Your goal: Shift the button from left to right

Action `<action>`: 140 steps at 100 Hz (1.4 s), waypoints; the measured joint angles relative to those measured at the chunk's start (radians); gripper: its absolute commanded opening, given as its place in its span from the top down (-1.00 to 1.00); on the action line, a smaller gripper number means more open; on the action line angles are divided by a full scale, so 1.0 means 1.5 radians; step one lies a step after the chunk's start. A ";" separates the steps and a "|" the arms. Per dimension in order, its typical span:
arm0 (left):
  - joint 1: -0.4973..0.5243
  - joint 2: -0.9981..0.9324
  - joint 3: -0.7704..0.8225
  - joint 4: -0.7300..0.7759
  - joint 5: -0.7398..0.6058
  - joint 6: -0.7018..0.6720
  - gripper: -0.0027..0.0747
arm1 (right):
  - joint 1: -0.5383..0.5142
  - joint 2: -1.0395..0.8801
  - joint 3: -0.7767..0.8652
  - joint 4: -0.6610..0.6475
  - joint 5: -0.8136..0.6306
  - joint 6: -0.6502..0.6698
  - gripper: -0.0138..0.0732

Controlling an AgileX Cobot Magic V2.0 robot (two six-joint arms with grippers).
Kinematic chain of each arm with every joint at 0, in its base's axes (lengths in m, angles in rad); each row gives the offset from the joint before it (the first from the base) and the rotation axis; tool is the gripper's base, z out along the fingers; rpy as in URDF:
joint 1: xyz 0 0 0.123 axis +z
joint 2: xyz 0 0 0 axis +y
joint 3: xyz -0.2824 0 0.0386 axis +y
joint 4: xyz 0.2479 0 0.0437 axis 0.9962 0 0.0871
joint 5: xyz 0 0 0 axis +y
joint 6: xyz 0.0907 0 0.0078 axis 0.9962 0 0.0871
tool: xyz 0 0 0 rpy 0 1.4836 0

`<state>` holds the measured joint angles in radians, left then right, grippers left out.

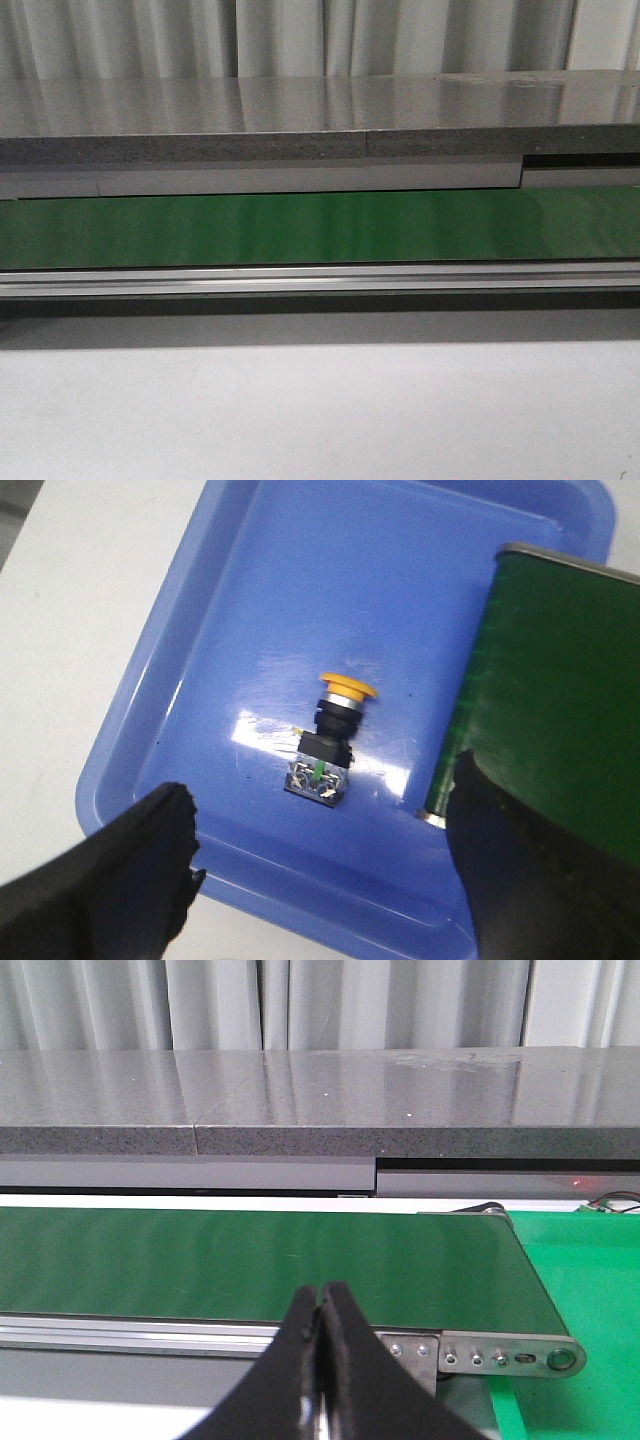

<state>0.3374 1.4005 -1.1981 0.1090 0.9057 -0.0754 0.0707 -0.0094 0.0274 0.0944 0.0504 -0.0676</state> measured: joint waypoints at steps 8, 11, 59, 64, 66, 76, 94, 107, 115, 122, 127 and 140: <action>0.008 0.061 -0.027 0.000 -0.001 0.008 -0.36 | 0.000 0.000 0.000 0.000 0.000 0.000 0.84; 0.011 0.080 -0.035 0.001 -0.001 0.009 -0.36 | 0.000 0.000 0.000 0.000 0.000 0.000 0.84; 0.013 0.289 -0.094 -0.006 0.016 0.031 -0.36 | 0.000 0.000 0.000 0.000 0.000 0.000 0.84; 0.013 0.297 -0.094 -0.006 0.016 0.031 -0.34 | 0.000 0.000 0.000 0.000 0.000 0.000 0.84; 0.013 0.300 -0.094 -0.006 0.016 0.031 -0.34 | 0.000 0.000 0.000 0.000 0.000 0.000 0.84; 0.013 0.310 -0.094 -0.007 0.016 0.032 -0.34 | 0.000 0.000 0.000 0.000 0.000 0.000 0.84; 0.013 0.326 -0.094 -0.007 0.016 0.033 -0.34 | 0.000 0.000 0.000 0.000 0.000 0.000 0.84; 0.013 0.346 -0.094 -0.008 0.015 0.036 -0.34 | 0.000 0.000 0.000 0.000 0.000 0.000 0.84; 0.013 0.360 -0.094 -0.008 0.015 0.036 -0.34 | 0.000 0.000 0.000 0.000 0.000 0.000 0.84; 0.013 0.368 -0.094 -0.008 0.015 0.036 -0.34 | 0.000 0.000 0.000 0.000 0.000 0.000 0.84; 0.013 0.372 -0.094 -0.008 0.014 0.036 -0.34 | 0.000 0.000 0.000 0.000 0.000 0.000 0.84; 0.013 0.384 -0.094 -0.008 0.013 0.036 -0.34 | 0.000 0.000 0.000 0.000 0.000 0.000 0.84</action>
<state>0.3562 1.9762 -1.3394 0.0964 0.9259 -0.0212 0.0707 -0.0094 0.0274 0.0944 0.0504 -0.0676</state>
